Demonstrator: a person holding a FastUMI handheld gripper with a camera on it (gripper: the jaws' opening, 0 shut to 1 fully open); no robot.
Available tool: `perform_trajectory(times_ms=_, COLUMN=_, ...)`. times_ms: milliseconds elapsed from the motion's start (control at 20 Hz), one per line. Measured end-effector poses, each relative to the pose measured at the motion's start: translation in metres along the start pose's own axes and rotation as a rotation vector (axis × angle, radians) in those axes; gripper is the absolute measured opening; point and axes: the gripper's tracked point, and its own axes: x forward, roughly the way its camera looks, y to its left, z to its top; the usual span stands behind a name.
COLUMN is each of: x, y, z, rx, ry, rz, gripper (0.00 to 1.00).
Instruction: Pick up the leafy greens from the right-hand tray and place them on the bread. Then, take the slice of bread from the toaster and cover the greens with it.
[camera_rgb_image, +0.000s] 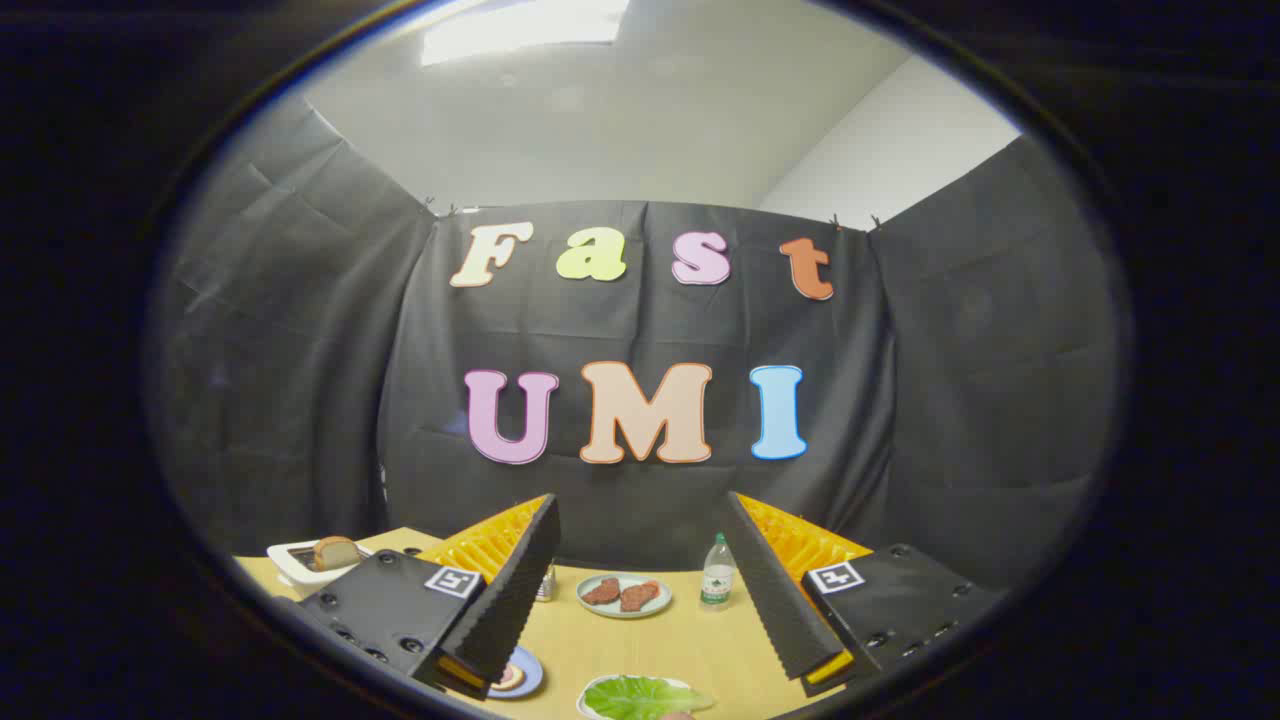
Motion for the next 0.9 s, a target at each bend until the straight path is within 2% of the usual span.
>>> perform_trajectory(times_ms=650, x=-0.006, y=-0.025, z=-0.003, rx=-0.007, ry=0.016, rz=-0.006, gripper=1.0)
perform_trajectory(times_ms=900, x=-0.004, y=-0.025, z=-0.022, rx=-0.003, ry=0.073, rz=0.039, gripper=1.0)
